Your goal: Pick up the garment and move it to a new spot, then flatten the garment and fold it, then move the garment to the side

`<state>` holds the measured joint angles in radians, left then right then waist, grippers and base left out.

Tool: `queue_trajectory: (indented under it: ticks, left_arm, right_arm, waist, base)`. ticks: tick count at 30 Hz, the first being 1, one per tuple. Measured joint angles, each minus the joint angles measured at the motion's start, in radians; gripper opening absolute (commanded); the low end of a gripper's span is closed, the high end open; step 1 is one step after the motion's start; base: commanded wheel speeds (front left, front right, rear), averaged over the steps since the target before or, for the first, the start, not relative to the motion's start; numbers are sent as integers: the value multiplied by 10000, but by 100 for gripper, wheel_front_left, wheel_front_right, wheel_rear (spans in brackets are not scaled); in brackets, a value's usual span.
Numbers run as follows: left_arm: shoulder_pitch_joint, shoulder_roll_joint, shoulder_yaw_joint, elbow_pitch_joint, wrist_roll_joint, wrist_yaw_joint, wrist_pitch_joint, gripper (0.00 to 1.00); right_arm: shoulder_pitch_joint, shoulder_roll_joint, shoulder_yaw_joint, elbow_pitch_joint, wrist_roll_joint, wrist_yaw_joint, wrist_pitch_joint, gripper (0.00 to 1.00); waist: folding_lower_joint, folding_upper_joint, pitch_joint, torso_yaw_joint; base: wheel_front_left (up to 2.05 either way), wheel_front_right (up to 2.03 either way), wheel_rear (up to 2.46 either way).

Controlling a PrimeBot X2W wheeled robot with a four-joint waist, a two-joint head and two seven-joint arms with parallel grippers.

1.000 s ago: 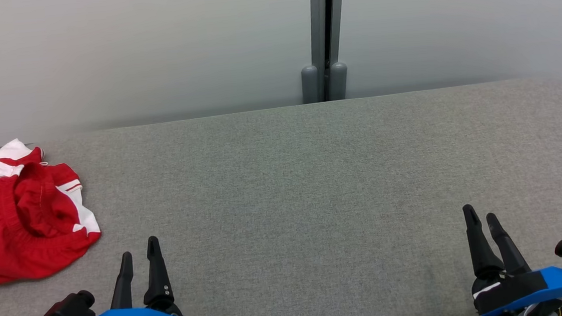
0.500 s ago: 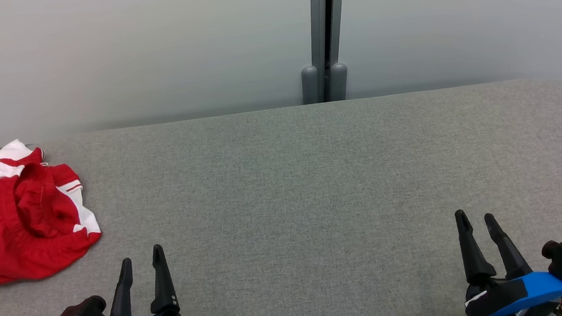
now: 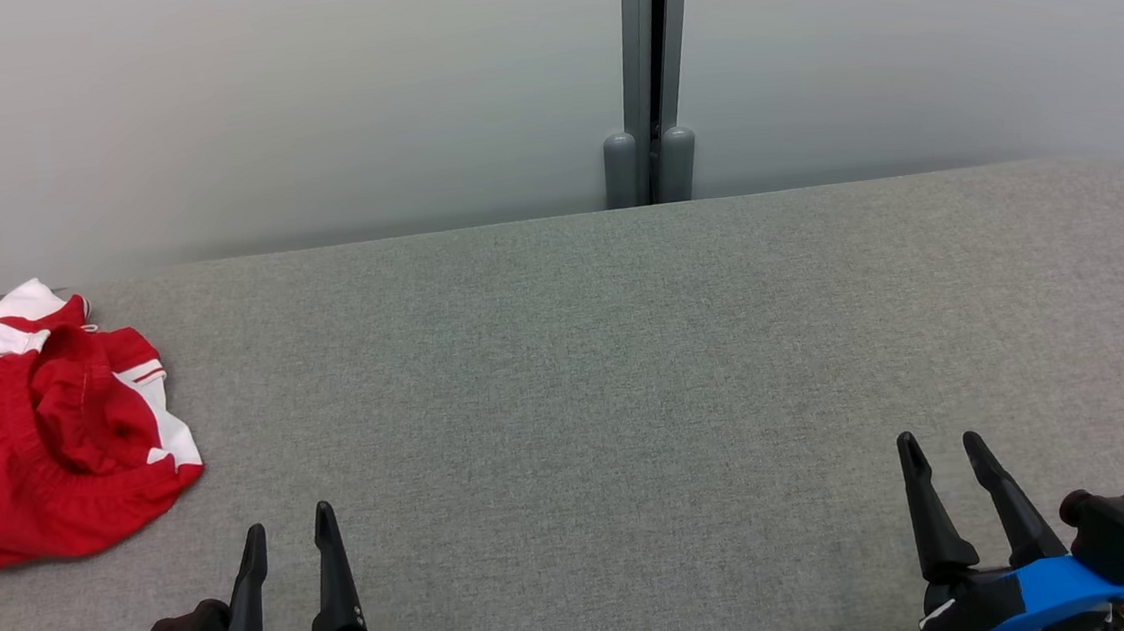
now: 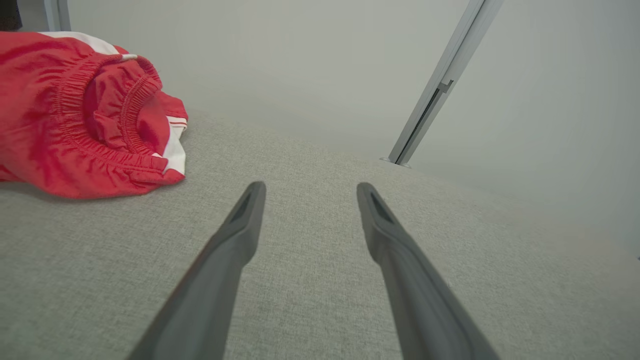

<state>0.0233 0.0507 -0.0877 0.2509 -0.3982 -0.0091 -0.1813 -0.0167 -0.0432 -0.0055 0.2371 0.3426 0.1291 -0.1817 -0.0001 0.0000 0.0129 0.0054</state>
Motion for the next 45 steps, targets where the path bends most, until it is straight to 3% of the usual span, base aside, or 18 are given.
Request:
queue_trajectory:
  ticks: [38, 45]
  left_arm:
    - [114, -4, -52, 552, 2625, -134, -775, 100]
    - [119, -4, -88, 640, 2765, -119, -803, 100]
  right_arm:
    - [48, -35, 307, 184, -2976, 13, -765, 100]
    - [49, -36, 314, 205, -3101, 13, -796, 100]
  waist:
    - [1, 0, 73, 35]
    - [1, 0, 63, 43]
  base:
    - [0, 0, 0]
    - [0, 0, 0]
